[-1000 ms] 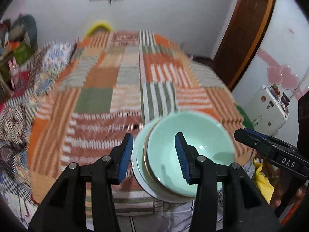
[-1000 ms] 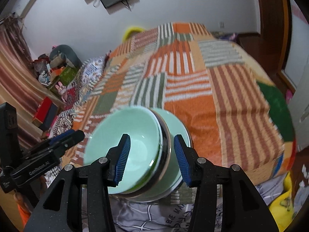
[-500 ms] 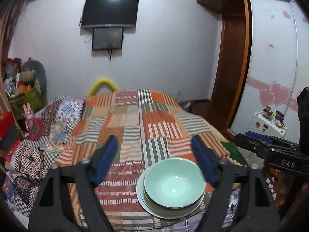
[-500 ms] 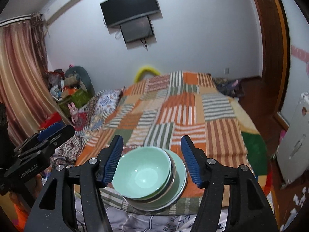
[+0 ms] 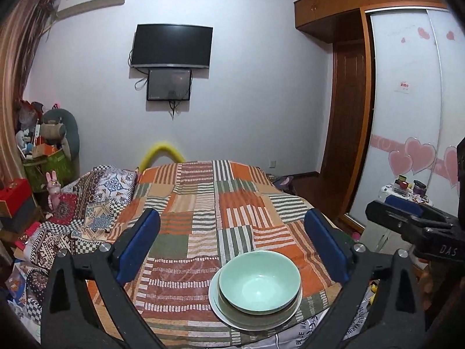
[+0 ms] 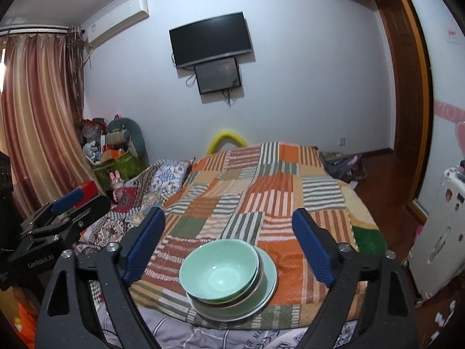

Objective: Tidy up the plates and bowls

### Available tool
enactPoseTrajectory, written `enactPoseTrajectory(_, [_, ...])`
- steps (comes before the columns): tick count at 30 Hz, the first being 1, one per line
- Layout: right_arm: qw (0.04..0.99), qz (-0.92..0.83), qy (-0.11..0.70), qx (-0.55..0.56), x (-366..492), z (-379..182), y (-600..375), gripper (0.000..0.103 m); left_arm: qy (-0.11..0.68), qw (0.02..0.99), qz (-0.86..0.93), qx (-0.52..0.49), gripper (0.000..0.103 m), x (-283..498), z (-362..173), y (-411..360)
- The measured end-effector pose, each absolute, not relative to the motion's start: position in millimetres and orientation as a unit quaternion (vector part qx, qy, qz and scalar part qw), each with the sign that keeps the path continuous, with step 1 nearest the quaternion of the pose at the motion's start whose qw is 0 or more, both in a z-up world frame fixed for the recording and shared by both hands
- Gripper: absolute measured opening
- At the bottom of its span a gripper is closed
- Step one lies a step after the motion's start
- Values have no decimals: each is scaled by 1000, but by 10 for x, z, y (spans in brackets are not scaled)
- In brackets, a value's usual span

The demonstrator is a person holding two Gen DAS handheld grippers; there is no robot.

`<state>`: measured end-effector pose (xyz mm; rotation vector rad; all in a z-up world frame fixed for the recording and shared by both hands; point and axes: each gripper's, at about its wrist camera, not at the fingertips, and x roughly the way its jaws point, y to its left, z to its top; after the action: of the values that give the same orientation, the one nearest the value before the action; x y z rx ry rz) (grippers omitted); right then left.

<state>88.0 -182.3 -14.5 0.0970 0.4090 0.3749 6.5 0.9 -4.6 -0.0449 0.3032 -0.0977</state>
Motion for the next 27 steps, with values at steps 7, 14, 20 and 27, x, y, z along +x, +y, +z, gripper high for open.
enactPoseTrajectory(7, [966,184,179,41,782,-108,-1799,102,143,988,-47,-20,102,-9,-61,-4])
enactPoseTrajectory(14, [967,183,174,40,754,-119,-1791,102,141,989,-49,-21,102,-55,-70,-16])
enactPoseTrajectory(20, [967,184,173,44,726,-130,-1814,102,139,989,-47,-17,102,-78,-77,-34])
enactPoseTrajectory(27, [967,186,171,44,719,-131,-1838,102,137,989,-46,-14,102,-87,-81,-68])
